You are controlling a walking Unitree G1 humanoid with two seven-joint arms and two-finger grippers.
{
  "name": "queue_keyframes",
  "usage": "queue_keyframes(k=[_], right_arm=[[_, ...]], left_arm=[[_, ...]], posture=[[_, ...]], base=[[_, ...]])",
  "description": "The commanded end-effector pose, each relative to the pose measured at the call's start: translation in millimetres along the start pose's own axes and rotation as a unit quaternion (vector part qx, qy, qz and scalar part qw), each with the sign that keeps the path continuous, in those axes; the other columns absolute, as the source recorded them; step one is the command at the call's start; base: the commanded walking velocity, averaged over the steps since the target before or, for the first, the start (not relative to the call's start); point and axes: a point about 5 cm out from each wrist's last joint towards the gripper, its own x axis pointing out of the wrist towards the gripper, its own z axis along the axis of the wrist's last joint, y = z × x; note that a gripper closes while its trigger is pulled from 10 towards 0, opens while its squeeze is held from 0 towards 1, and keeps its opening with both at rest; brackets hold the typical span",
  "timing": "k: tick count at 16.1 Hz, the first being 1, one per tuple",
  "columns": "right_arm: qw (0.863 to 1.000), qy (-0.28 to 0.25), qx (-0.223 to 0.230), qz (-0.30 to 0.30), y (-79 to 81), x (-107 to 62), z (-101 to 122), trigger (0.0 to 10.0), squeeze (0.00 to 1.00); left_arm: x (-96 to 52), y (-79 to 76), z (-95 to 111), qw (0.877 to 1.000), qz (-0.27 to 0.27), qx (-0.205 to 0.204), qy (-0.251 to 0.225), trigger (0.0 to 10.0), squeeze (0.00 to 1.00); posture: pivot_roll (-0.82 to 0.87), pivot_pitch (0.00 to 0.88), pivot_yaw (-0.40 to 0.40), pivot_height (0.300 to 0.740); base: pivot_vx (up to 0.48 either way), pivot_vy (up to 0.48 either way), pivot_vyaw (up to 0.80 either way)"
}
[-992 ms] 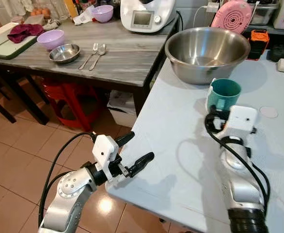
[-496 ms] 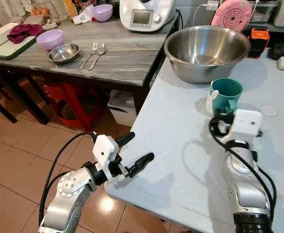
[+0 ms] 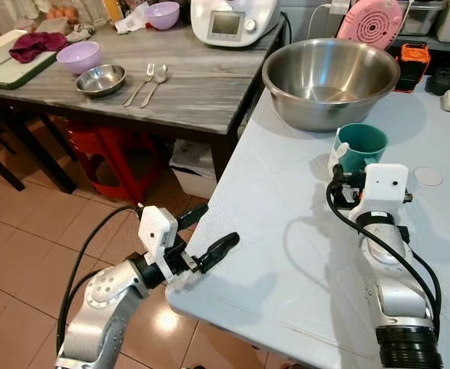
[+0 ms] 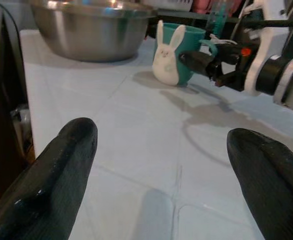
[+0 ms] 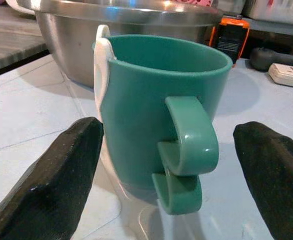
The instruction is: Setting the table
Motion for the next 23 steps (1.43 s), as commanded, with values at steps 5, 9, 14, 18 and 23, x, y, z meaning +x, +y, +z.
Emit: queue_keyframes(k=[5, 9, 14, 18, 23], right_arm=[[1.0, -0.009, -0.005, 0.009, 5.9, 1.3, 2.6, 10.0, 0.0], [1.0, -0.011, -0.004, 0.007, 5.0, 0.2, 2.5, 0.0, 0.0], [1.0, -0.01, -0.003, 0.006, 3.7, 1.5, 2.2, 0.0, 0.0], [1.0, -0.006, -0.002, 0.008, 4.4, 1.8, 0.5, 0.0, 0.0], [1.0, -0.005, 0.001, 0.005, 3.5, 2.5, -0.4, 0.0, 0.0]], left_arm=[[-6.4, -6.6, -2.5, 0.998, -0.048, 0.003, 0.029, 10.0, 0.0], [-5.0, -7.7, -2.9, 0.998, -0.052, 0.007, 0.029, 10.0, 0.0], [-1.4, -9.0, -3.5, 0.998, -0.05, 0.004, 0.025, 10.0, 0.0], [-0.6, -8.6, -3.7, 0.999, -0.048, 0.005, 0.024, 10.0, 0.0], [0.1, -8.1, -5.8, 0.999, -0.047, 0.003, 0.023, 10.0, 0.0]], posture=[[-0.13, 0.128, 0.109, 0.74], [-0.14, 0.129, 0.111, 0.74], [-0.14, 0.123, 0.108, 0.74], [-0.14, 0.122, 0.107, 0.74], [-0.15, 0.119, 0.107, 0.74]], base=[[0.0, 0.0, 0.0], [0.0, 0.0, 0.0], [0.0, 0.0, 0.0], [0.0, 0.0, 0.0], [0.0, 0.0, 0.0]])
